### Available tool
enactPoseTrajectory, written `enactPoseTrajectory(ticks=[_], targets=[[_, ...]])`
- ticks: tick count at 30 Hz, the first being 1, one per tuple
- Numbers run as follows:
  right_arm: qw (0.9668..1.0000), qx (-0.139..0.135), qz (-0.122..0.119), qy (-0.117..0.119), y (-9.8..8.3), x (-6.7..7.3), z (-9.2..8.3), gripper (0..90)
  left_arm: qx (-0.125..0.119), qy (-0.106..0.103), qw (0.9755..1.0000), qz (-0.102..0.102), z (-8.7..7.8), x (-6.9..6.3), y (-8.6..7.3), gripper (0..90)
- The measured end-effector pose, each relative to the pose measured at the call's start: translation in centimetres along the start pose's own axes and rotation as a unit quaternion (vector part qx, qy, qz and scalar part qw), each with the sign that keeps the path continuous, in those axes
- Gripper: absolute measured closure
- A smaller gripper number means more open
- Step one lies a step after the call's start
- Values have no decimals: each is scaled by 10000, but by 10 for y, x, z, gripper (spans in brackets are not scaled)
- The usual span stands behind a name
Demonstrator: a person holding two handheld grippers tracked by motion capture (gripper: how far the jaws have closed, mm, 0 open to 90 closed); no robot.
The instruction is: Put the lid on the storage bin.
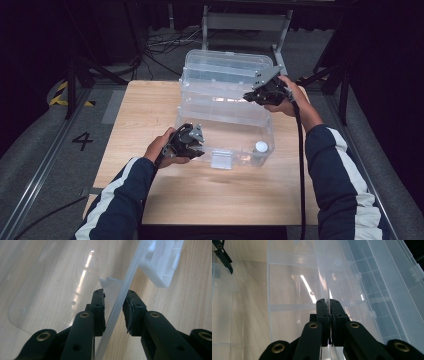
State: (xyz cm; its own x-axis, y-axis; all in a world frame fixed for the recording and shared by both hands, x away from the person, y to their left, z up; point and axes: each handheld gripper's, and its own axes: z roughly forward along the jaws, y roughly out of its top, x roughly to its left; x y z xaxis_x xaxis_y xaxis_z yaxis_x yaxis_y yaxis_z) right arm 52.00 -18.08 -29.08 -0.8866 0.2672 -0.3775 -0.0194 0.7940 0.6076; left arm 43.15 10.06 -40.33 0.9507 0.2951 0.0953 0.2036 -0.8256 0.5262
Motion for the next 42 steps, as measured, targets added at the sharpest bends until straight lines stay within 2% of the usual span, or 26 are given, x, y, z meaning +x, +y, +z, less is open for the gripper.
enactPoseTrajectory(ticks=[4, 10, 24, 42], targets=[[10000, 41, -48, -74, 2, 3, 1, 871, 3, 21, 10000, -57, 0, -3, 0, 720], [10000, -55, 50, 1, 2, 0, 6, 866, -12, 78, 9999, -102, -1, -7, 0, 718], [9999, -107, -2, 25, 5, 3, 6, 872, -6, 125, 9999, -111, -1, -11, 0, 714], [9998, -153, -118, -51, 4, 19, -3, 867, -71, 256, 9996, -91, 0, -14, -1, 701]])
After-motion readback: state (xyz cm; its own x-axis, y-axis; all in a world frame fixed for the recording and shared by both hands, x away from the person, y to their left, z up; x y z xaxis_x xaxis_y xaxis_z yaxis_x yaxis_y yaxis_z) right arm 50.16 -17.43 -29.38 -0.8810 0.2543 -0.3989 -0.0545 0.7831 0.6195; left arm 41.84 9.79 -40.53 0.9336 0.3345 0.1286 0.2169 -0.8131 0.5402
